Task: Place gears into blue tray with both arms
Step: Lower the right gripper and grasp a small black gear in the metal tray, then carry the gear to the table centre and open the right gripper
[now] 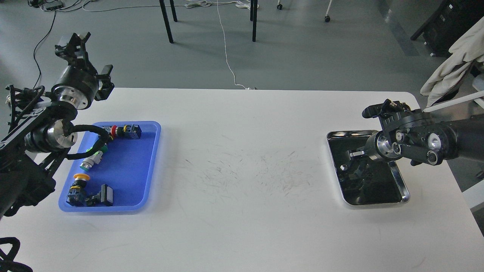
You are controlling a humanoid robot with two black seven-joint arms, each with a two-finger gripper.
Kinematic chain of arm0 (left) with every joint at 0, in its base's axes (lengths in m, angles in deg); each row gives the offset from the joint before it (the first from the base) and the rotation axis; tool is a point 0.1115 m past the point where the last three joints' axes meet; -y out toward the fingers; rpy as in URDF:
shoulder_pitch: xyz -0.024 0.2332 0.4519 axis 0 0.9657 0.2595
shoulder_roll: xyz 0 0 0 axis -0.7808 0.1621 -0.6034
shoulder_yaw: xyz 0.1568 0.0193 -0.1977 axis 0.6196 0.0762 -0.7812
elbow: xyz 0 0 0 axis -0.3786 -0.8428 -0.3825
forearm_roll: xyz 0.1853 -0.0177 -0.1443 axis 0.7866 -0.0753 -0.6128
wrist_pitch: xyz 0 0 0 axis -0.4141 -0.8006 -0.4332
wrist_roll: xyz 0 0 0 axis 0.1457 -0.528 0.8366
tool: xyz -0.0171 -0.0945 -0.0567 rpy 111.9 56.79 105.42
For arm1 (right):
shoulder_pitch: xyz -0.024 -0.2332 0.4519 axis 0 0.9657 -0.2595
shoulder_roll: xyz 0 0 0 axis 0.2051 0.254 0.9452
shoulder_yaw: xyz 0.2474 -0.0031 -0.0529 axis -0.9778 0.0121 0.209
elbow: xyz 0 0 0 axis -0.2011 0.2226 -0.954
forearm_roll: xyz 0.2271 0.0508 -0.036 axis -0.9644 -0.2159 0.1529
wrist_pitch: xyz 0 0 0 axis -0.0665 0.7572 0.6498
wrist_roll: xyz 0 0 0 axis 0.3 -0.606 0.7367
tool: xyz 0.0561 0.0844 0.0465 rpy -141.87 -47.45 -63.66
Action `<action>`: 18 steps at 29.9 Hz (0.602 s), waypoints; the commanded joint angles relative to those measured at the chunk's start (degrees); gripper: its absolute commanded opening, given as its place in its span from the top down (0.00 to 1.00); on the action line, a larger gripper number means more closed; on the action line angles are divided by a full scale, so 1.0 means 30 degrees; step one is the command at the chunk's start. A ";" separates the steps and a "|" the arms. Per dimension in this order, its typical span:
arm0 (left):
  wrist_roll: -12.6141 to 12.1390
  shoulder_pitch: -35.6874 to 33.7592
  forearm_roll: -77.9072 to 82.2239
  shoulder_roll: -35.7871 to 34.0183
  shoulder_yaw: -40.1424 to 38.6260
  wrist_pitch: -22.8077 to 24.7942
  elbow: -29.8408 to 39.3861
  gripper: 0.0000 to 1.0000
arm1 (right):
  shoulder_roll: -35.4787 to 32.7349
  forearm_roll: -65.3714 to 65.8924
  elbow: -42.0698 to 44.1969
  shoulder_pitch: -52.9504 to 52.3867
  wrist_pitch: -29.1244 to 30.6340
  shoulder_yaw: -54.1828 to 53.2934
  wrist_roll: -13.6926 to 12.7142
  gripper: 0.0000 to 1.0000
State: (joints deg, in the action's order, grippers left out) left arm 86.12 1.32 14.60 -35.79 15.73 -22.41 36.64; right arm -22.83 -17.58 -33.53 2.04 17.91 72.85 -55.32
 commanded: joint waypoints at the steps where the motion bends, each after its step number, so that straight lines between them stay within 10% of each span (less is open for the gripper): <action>1: -0.0002 0.0028 0.0001 -0.0006 0.0000 0.0001 0.0001 0.02 | 0.0001 0.0164 0.0005 0.0031 0.0011 -0.0003 0.0004 0.89; 18: -0.0002 0.0028 0.0001 -0.0299 0.0000 0.0001 -0.0058 0.02 | -0.0204 -0.0216 -0.1662 -0.3831 0.0069 -0.2223 -0.0054 0.98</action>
State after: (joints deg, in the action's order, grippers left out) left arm 86.12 1.40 14.63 -36.58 15.73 -22.41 36.47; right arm -23.28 -18.15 -36.62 -5.90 17.98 69.81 -55.30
